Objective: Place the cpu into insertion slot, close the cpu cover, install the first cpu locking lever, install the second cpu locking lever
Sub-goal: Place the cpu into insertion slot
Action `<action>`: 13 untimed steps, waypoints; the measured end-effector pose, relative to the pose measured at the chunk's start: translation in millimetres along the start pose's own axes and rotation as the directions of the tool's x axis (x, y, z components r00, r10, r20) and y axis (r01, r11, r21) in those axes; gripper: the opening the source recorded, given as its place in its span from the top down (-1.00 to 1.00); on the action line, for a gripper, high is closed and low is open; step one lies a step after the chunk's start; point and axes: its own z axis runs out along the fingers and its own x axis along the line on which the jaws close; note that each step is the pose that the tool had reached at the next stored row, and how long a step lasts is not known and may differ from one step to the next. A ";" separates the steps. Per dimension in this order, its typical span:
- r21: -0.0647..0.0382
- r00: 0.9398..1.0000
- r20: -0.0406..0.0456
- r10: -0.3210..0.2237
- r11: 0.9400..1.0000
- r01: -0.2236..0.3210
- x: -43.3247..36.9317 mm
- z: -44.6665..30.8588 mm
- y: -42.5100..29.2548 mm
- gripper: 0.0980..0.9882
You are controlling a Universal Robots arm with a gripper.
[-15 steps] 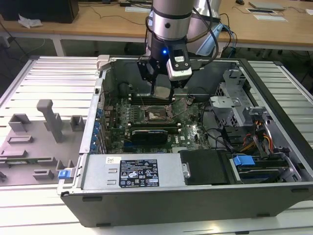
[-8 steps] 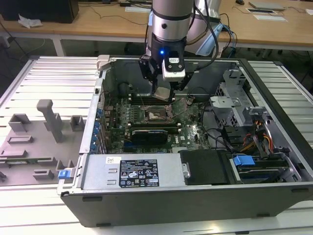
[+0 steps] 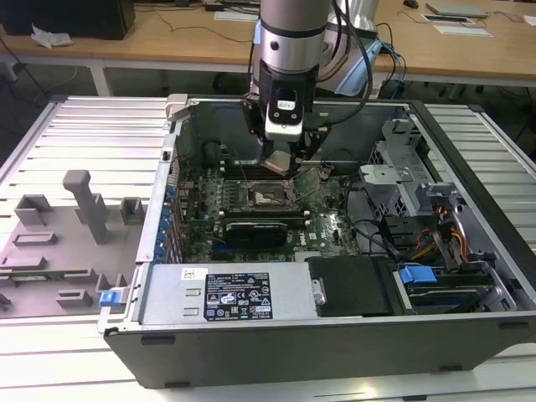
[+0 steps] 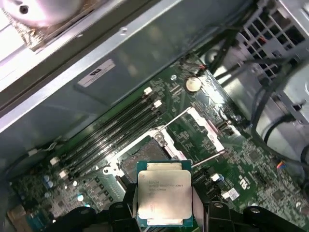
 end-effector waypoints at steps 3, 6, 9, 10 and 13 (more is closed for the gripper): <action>-0.001 0.998 0.005 0.062 0.998 -0.062 0.0 1.0 -0.1 0.00; -0.003 0.993 0.009 0.115 0.993 -0.115 0.0 1.9 -0.1 0.00; -0.004 0.985 0.013 0.174 0.985 -0.174 0.0 2.9 -0.2 0.00; -0.005 0.980 0.015 0.199 0.980 -0.199 -0.1 3.4 -0.3 0.00; -0.009 0.957 0.022 0.291 0.957 -0.291 -0.1 5.1 -0.4 0.00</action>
